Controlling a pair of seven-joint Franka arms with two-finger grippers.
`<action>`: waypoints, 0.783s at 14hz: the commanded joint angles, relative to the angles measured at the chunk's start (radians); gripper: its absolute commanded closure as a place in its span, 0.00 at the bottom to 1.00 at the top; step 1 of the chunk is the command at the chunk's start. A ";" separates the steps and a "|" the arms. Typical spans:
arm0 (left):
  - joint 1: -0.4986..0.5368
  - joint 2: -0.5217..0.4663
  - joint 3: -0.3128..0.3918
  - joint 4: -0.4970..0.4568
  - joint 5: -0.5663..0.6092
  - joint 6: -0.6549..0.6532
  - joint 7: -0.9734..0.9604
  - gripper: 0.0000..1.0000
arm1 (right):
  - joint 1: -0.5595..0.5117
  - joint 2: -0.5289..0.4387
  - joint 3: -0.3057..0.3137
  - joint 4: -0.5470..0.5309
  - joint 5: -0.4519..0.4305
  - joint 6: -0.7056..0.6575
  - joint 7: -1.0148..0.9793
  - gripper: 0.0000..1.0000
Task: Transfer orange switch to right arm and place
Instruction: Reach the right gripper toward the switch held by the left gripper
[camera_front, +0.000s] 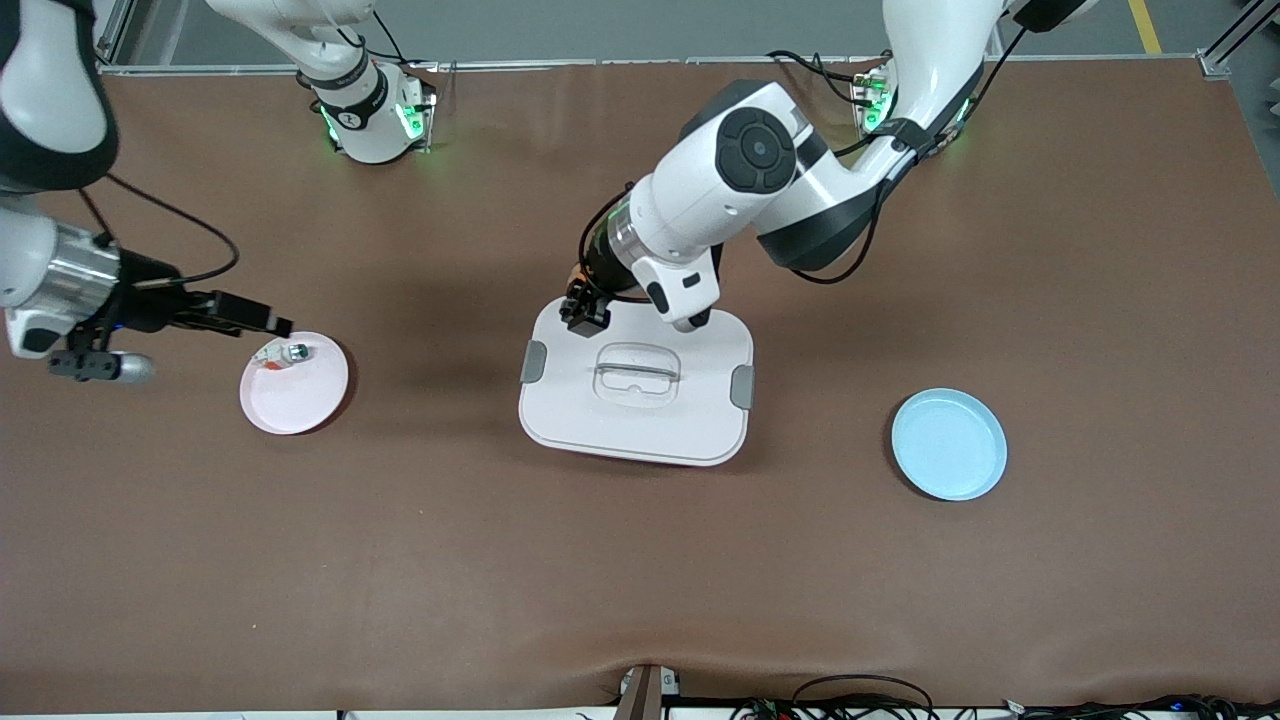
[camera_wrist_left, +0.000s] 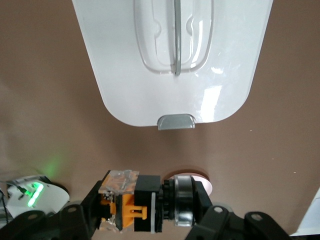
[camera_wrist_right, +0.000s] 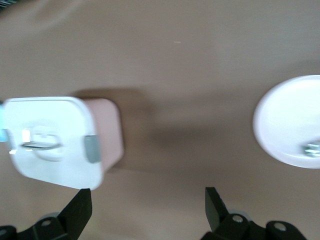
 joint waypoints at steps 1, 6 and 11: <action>-0.016 0.022 -0.001 0.029 -0.044 0.031 -0.053 0.90 | 0.062 -0.119 -0.004 -0.149 0.156 0.108 0.010 0.00; -0.025 0.048 0.001 0.026 -0.075 0.033 -0.056 0.89 | 0.204 -0.169 -0.004 -0.227 0.401 0.263 -0.020 0.00; -0.025 0.044 -0.004 0.031 -0.076 0.033 -0.056 0.89 | 0.329 -0.121 -0.004 -0.229 0.521 0.431 -0.074 0.00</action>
